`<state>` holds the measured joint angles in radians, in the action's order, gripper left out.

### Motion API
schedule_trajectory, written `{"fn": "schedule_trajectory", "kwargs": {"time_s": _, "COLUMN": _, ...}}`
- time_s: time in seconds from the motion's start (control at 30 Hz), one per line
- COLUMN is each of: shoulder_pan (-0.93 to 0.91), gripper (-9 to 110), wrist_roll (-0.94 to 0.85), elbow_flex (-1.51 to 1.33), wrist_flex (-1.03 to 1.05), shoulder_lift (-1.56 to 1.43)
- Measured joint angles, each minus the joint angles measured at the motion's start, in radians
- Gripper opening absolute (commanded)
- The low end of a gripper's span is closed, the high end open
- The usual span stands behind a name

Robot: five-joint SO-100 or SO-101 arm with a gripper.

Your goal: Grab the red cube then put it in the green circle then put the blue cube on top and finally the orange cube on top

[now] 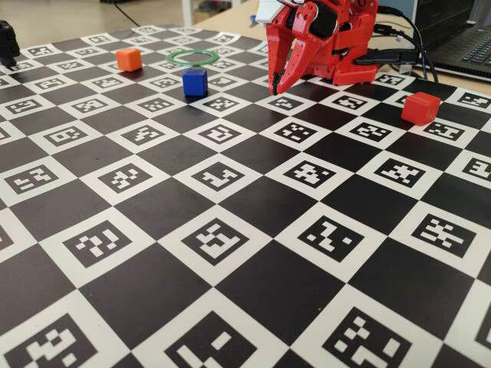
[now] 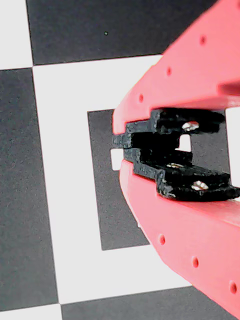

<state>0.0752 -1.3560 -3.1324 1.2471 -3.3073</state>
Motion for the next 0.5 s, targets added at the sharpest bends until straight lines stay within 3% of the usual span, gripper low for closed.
{"fn": "schedule_trajectory", "kwargs": {"time_s": 0.5, "shoulder_pan": 0.0, "gripper": -6, "wrist_roll": -0.012, "elbow_flex": 0.0, "wrist_flex": 0.0, "shoulder_lift": 0.0}}
